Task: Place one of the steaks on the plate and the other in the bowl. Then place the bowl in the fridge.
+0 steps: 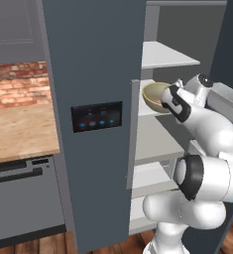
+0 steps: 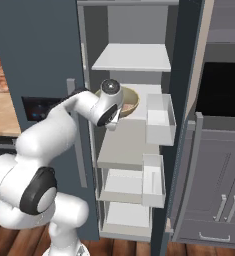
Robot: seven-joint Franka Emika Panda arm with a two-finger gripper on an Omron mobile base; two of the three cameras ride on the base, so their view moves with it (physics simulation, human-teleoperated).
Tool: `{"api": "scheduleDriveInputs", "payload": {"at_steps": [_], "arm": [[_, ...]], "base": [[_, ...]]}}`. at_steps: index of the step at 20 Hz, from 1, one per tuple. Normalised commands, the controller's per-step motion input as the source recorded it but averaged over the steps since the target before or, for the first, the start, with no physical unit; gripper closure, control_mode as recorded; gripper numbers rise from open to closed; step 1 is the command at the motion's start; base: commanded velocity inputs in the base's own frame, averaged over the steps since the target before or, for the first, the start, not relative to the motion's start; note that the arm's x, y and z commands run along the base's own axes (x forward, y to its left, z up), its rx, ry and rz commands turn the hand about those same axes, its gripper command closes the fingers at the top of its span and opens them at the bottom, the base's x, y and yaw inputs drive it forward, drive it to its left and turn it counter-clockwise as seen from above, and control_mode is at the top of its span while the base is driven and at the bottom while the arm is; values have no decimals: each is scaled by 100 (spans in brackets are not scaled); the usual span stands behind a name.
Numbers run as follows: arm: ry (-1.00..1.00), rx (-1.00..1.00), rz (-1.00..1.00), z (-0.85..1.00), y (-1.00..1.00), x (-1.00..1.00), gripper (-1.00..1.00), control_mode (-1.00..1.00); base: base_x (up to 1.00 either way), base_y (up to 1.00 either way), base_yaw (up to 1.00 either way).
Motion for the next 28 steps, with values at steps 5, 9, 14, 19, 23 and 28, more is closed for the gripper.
{"api": "scheduleDriveInputs", "payload": {"at_steps": [5,9,14,19,23,28], "arm": [[0,0,3,0,-1,34,100,-100],[0,0,0,-3,-4,32,100,-100],[0,0,0,-11,-12,27,100,-100],[0,0,0,-13,-10,28,100,-100],[1,-3,0,-9,0,42,100,-100],[0,0,0,-9,-17,32,100,-100]], "base": [[0,0,0],[0,0,0],[0,0,0],[0,0,0],[0,0,0],[0,0,0]]}}
